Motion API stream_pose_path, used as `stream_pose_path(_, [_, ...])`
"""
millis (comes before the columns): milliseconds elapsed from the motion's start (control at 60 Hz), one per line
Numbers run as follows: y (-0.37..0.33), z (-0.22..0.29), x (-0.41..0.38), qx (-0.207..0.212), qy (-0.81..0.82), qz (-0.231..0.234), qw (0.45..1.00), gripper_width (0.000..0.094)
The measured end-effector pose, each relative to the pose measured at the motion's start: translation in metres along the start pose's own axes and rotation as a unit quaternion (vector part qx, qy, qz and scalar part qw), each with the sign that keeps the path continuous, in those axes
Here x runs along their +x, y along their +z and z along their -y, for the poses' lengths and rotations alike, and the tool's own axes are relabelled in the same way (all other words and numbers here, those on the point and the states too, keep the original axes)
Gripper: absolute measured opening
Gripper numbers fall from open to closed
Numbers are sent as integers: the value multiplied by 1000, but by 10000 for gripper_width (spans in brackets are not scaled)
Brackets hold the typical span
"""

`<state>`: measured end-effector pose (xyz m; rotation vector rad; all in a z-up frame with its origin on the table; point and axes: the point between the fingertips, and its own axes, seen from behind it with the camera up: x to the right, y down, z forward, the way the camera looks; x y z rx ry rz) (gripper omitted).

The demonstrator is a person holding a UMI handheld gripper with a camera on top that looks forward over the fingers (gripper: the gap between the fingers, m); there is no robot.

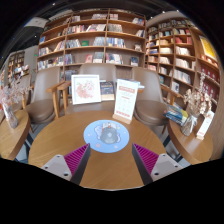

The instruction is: Arrange mouse

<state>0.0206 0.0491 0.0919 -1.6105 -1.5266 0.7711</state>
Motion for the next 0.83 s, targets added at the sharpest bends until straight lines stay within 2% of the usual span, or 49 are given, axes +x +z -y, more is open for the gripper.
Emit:
stream_pose_path(200, [-131, -29, 1, 26, -3, -3, 1000, 853])
stream_pose_path(333, [-188, -51, -1, 34, 13, 5, 999, 853])
stream_pose_path(500, [-219, -72, 8, 30, 14, 4, 999, 853])
stream_pose_path(700, [-230, -76, 10, 43, -1, -1, 999, 855])
stream_pose_path(833, [-234, -77, 2, 45, -6, 13, 999, 855])
